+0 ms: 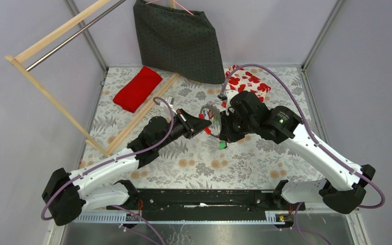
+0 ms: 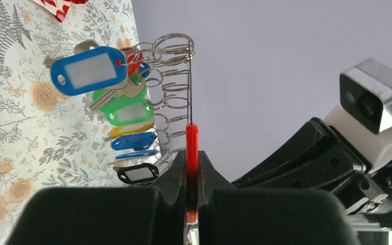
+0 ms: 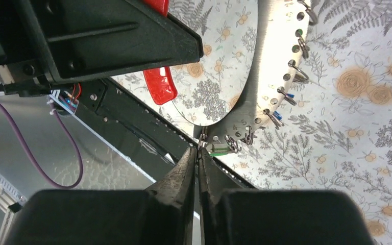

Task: Remove the keys from the keyring

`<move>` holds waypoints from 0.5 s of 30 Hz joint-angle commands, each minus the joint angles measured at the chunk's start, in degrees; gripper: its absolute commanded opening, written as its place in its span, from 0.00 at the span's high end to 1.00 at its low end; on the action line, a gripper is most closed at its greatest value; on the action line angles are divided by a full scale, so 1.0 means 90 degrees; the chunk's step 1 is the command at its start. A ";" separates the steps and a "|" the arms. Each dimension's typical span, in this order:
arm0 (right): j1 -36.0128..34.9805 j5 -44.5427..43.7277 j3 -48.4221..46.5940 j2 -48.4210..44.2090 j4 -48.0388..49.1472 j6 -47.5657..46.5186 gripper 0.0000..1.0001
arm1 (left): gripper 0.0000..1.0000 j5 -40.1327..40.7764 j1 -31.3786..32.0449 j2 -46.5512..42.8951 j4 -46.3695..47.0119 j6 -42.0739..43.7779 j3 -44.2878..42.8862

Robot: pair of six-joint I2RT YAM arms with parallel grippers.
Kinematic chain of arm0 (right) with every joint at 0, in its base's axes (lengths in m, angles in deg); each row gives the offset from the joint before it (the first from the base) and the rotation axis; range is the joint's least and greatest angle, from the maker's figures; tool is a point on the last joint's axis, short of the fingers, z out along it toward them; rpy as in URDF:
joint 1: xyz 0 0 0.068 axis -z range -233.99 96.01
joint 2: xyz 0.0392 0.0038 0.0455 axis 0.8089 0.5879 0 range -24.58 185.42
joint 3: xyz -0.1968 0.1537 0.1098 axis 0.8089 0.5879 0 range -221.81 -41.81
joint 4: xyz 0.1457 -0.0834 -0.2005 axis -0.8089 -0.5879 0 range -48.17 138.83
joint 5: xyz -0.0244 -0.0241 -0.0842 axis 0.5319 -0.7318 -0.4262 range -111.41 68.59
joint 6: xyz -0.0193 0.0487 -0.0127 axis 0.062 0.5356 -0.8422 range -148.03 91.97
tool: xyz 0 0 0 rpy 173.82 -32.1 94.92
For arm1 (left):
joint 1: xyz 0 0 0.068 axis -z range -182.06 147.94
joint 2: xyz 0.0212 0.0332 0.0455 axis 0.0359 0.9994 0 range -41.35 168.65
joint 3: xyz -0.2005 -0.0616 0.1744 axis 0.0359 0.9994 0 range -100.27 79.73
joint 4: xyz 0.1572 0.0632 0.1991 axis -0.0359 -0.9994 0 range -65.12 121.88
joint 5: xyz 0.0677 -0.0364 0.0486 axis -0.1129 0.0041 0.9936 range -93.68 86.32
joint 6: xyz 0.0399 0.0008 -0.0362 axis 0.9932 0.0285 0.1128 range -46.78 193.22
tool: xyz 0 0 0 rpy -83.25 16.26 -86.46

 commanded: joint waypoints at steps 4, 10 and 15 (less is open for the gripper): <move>-0.0014 -0.0348 0.0301 -0.0654 0.1271 0.0223 0.87 | 1.00 0.0399 0.0034 -0.0140 0.1272 -0.1624 0.0114; -0.0009 -0.0631 0.0410 -0.0900 0.1744 0.0246 0.84 | 1.00 0.0495 0.0034 -0.0048 0.1225 -0.1995 -0.0072; -0.0014 -0.0761 0.0443 -0.1109 0.1997 0.0222 0.76 | 1.00 0.0612 0.0033 -0.0045 0.1106 -0.2117 -0.0327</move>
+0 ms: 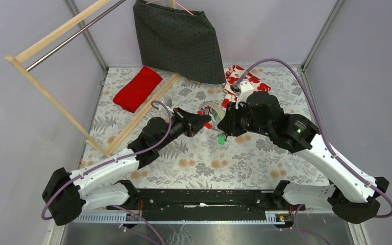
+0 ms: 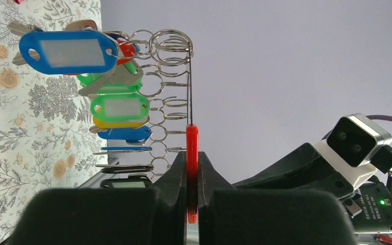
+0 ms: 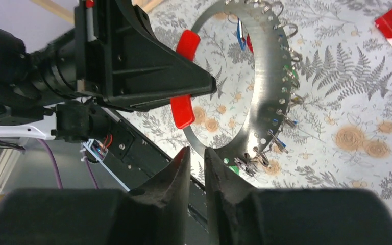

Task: Remove the keys from the keyring

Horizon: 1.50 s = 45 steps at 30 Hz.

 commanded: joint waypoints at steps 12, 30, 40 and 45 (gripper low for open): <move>-0.0012 -0.0330 0.0747 -0.1243 0.1730 -0.0037 0.69 | 1.00 0.0590 0.0027 0.0031 0.0307 -0.0365 -0.1112; -0.0012 -0.0530 0.1668 -0.2030 0.2953 -0.0336 0.58 | 1.00 0.0628 0.0113 0.0217 -0.0065 -0.0261 -0.1786; -0.0004 -0.0295 0.0826 -0.1739 0.2291 -0.0021 0.58 | 1.00 0.0695 0.0236 0.0128 -0.0235 -0.0213 -0.1955; -0.0012 -0.0302 0.0581 -0.1695 0.1949 -0.0009 0.59 | 1.00 0.0737 0.0278 0.0096 -0.0263 -0.0188 -0.1989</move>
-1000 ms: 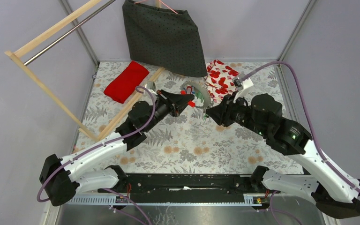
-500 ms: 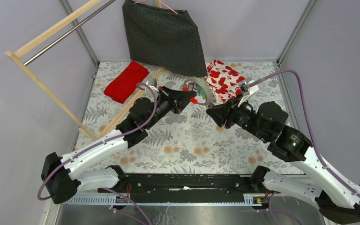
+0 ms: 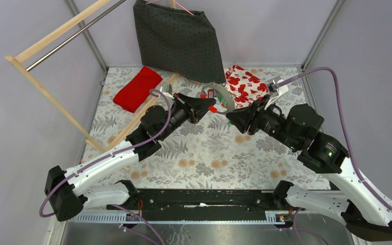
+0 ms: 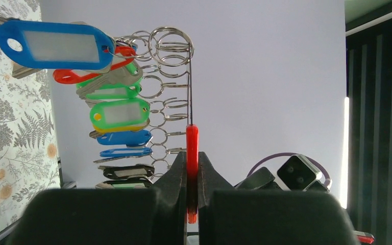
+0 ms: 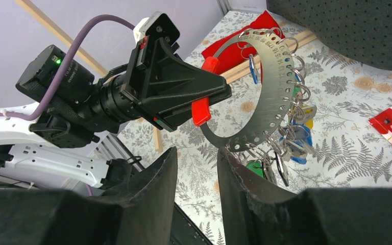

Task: Remove the keys from the keyring

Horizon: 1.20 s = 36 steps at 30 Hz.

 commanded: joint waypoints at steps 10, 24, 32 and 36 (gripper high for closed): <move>-0.0012 -0.0008 -0.0258 0.0110 -0.0565 -0.0108 0.59 | 1.00 0.0216 0.0108 -0.0227 0.0305 0.0001 -0.0463; -0.0014 -0.0346 -0.0179 0.0222 -0.0625 -0.0513 0.59 | 1.00 0.0225 0.0142 -0.0289 0.0254 0.0025 -0.0474; -0.0013 -0.0282 -0.0061 0.0307 -0.0463 -0.0529 0.59 | 1.00 0.0215 0.0152 -0.0288 0.0270 0.0021 -0.0480; -0.0014 -0.0275 -0.0010 0.0323 -0.0425 -0.0498 0.60 | 1.00 0.0218 0.0161 -0.0285 0.0264 0.0026 -0.0483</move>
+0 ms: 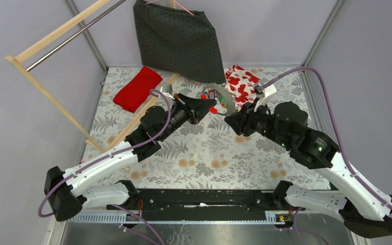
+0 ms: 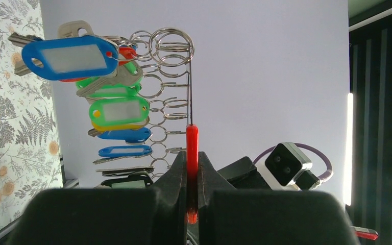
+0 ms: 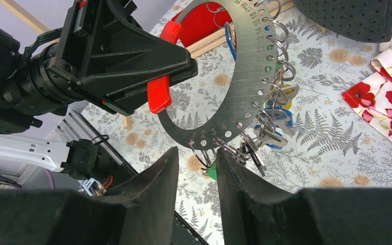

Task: Remove the keys from the keyring

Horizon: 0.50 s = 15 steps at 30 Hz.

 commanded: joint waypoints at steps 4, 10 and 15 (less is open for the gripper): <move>-0.0014 -0.0097 0.0094 -0.0073 0.0304 -0.0018 0.66 | 1.00 0.0188 0.0041 -0.0227 0.0434 -0.0093 -0.0331; -0.0014 -0.0129 0.0188 -0.0116 0.0344 0.0061 0.69 | 1.00 0.0184 0.0039 -0.0222 0.0453 -0.0116 -0.0290; -0.0009 -0.0139 0.0205 -0.0212 0.0407 0.0103 0.64 | 1.00 0.0184 0.0041 -0.0201 0.0444 -0.0127 -0.0259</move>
